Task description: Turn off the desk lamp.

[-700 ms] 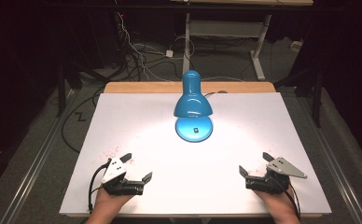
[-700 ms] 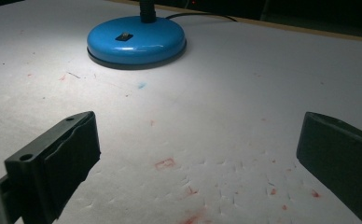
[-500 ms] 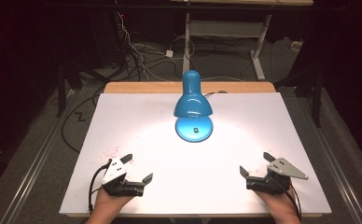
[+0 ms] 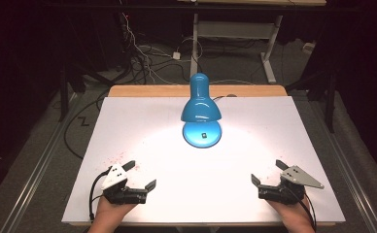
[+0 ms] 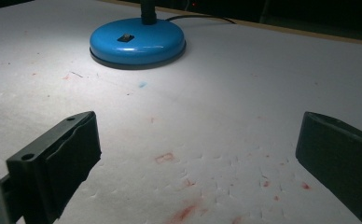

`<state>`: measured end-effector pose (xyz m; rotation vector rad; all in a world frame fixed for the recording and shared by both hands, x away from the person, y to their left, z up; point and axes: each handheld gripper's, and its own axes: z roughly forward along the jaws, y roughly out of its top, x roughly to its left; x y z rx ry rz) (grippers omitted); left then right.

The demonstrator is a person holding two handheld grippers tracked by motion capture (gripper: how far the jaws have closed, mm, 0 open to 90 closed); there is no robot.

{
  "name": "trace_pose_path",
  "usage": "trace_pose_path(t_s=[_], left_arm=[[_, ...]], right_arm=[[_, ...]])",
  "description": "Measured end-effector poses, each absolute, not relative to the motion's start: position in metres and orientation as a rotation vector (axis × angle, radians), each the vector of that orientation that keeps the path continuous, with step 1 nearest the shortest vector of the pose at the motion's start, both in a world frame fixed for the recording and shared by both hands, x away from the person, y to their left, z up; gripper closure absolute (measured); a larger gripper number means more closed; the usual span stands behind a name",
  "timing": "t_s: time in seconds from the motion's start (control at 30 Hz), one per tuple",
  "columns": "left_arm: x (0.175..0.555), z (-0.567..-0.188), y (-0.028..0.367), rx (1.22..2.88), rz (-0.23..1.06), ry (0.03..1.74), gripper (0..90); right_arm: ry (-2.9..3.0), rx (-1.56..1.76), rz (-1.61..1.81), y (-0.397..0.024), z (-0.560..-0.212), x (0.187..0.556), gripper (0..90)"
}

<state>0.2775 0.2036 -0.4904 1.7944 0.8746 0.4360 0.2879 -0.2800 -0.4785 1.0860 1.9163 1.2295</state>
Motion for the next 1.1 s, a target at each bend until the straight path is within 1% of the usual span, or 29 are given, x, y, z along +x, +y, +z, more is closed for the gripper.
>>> trace_pose_path(t_s=[0.3, 0.6, 0.67, 0.7, 0.73, 0.93, 1.1], left_arm=[[0.2766, -0.4897, 0.2052, 1.786, 0.463, 0.872, 0.0], [0.2767, -0.4885, 0.2080, 1.785, 0.473, 0.879, 0.0], [0.2767, -0.4886, 0.2084, 1.785, 0.471, 0.878, 0.0], [0.2765, -0.4886, 0.2085, 1.786, 0.471, 0.878, 0.0], [0.2765, -0.4885, 0.2086, 1.787, 0.469, 0.875, 0.0], [0.2765, -0.4884, 0.2088, 1.789, 0.468, 0.872, 0.0], [0.2754, -0.4876, 0.2089, 1.787, 0.472, 0.869, 0.0]], right_arm=[[1.916, 1.097, 1.231, -0.2800, -0.4788, 0.2879, 3.6], [1.935, 1.094, 1.223, -0.2795, -0.4805, 0.2888, 9.5], [1.945, 1.105, 1.216, -0.2783, -0.4810, 0.2890, 13.1], [1.945, 1.105, 1.216, -0.2783, -0.4810, 0.2890, 13.1], [1.955, 1.100, 1.219, -0.2779, -0.4812, 0.2896, 15.7], [1.972, 1.109, 1.217, -0.2764, -0.4824, 0.2903, 18.7], [1.973, 1.126, 1.220, -0.2780, -0.4829, 0.2894, 26.5]])
